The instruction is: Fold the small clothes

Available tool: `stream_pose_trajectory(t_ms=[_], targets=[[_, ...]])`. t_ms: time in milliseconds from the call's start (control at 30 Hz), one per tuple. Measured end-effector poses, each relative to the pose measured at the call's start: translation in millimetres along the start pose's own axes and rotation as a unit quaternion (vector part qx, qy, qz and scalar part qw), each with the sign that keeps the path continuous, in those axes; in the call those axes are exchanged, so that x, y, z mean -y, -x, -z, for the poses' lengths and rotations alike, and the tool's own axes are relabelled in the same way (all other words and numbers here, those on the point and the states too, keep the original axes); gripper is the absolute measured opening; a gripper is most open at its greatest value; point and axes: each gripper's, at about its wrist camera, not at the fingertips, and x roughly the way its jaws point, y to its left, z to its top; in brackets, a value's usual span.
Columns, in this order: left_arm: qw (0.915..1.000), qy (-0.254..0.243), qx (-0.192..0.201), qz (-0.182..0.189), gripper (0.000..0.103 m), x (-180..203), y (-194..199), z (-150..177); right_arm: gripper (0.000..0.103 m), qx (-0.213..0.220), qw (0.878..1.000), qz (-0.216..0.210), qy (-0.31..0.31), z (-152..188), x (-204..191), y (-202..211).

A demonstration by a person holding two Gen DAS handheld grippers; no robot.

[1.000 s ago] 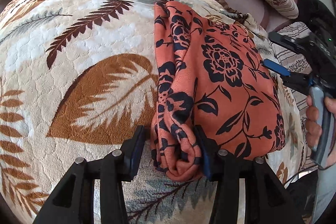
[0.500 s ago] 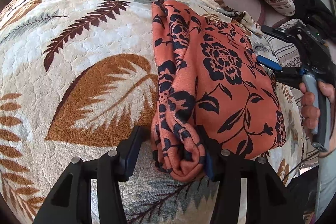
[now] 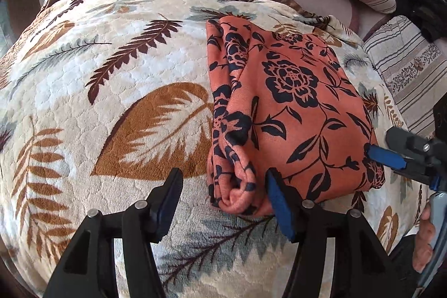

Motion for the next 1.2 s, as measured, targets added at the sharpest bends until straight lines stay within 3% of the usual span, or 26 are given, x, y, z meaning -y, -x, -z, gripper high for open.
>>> stream_pose_trajectory(t_ms=[67, 167, 267, 333, 400, 467, 633, 767, 900, 967, 1067, 1100, 1200], targets=[[1.0, 0.002, -0.001, 0.001, 0.062, 1, 5, 4, 0.081, -0.016, 1.0, 0.025, -0.004, 6, 13, -13], [0.9999, -0.003, 0.012, 0.0, 0.062, 4, 19, 10, 0.081, 0.004, 0.999, 0.01, -0.04, 11, 21, -6], [0.9997, 0.008, 0.024, -0.004, 0.066, -5, 26, 3, 0.081, 0.01, 1.0, 0.021, -0.003, 12, 1, 5], [0.9992, 0.029, 0.026, 0.011, 0.067, -12, 22, -7, 0.081, -0.004, 0.999, 0.045, 0.01, 15, 3, 1], [0.9986, 0.038, -0.009, 0.034, 0.067, -18, 3, -12, 0.081, -0.009, 0.999, 0.041, -0.008, 17, 16, -6], [0.9965, 0.044, -0.057, 0.044, 0.056, -20, -23, -6, 0.081, 0.003, 0.999, 0.027, -0.021, 19, 21, -3], [0.9956, 0.053, -0.041, 0.066, 0.053, -22, -10, 3, 0.081, 0.004, 0.999, 0.036, 0.005, 20, 14, 6], [0.9992, 0.025, 0.007, 0.03, 0.054, -10, 20, 6, 0.081, 0.033, 0.998, 0.049, 0.016, 26, 9, 26], [0.997, -0.015, 0.069, -0.03, 0.081, 10, 50, 16, 0.082, 0.068, 0.991, 0.097, 0.057, 44, -13, 48], [0.9926, -0.032, 0.101, -0.059, 0.085, 16, 64, 26, 0.091, 0.077, 0.985, 0.133, 0.084, 57, -26, 50], [0.9892, -0.033, 0.116, -0.083, 0.087, 19, 76, 38, 0.097, 0.058, 0.978, 0.173, 0.104, 82, -33, 39], [0.9891, -0.03, 0.117, -0.084, 0.087, 19, 79, 42, 0.102, 0.043, 0.979, 0.173, 0.102, 89, -31, 34], [0.9889, -0.028, 0.114, -0.092, 0.087, 17, 85, 49, 0.103, 0.015, 0.98, 0.18, 0.086, 112, -27, 24]])
